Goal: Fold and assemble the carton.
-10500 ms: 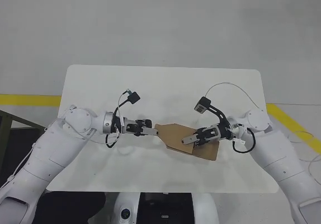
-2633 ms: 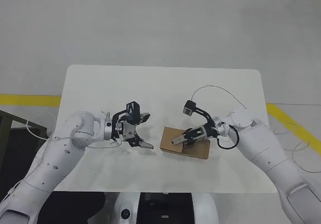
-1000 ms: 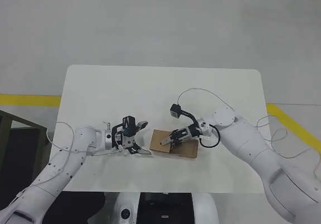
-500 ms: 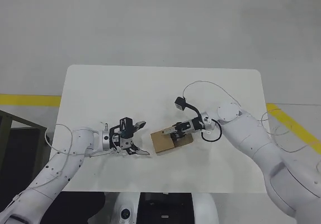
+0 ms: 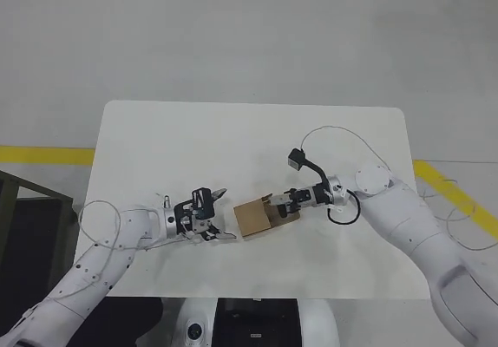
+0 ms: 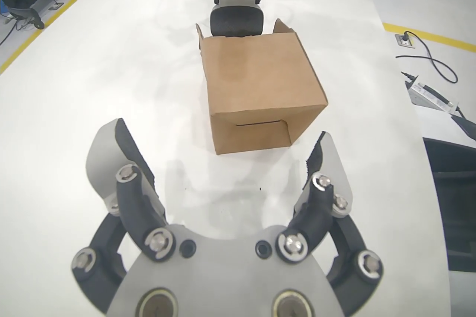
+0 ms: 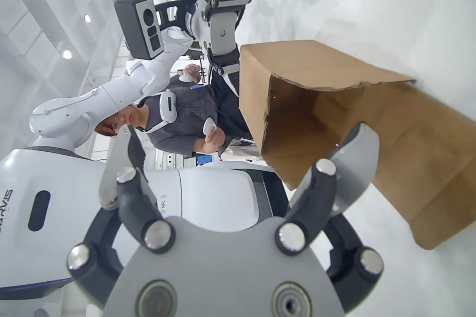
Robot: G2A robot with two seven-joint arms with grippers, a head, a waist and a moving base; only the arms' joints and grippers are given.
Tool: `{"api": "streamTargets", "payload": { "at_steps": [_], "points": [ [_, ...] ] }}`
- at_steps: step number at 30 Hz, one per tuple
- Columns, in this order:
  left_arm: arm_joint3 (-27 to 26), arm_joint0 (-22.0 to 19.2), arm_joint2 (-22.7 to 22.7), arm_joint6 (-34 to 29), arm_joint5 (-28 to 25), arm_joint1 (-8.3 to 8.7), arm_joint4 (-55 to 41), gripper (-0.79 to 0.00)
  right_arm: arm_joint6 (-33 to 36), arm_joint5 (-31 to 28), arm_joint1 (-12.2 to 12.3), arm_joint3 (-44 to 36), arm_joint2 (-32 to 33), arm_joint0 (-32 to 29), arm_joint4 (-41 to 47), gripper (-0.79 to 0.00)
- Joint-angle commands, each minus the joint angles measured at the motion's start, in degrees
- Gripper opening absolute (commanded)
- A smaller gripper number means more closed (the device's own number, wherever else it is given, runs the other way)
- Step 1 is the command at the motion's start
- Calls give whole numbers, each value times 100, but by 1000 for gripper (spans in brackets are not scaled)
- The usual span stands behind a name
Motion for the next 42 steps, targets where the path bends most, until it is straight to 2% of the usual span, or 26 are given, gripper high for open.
{"api": "streamTargets", "payload": {
  "at_steps": [1,10,13,22,32,42],
  "points": [
    [-66,54,70,-31,53,-24,-116,0,-1,-1,39,-107,22,-50,1,0],
    [-137,75,364,-223,343,-143,-375,0,-169,-168,176,-366,200,-260,76,0],
    [-24,-40,497,-290,582,-209,-342,0,-203,-202,216,-454,261,-321,87,0],
    [510,-481,726,-159,673,-364,-398,0,-180,-179,366,-738,530,-565,241,0],
    [773,-827,815,-19,44,-401,-188,0,-185,-184,544,-1341,864,-871,220,0],
    [1010,-1059,993,155,-23,-524,-369,0,-95,-94,728,-1721,1243,-1147,207,0]
  ]
}}
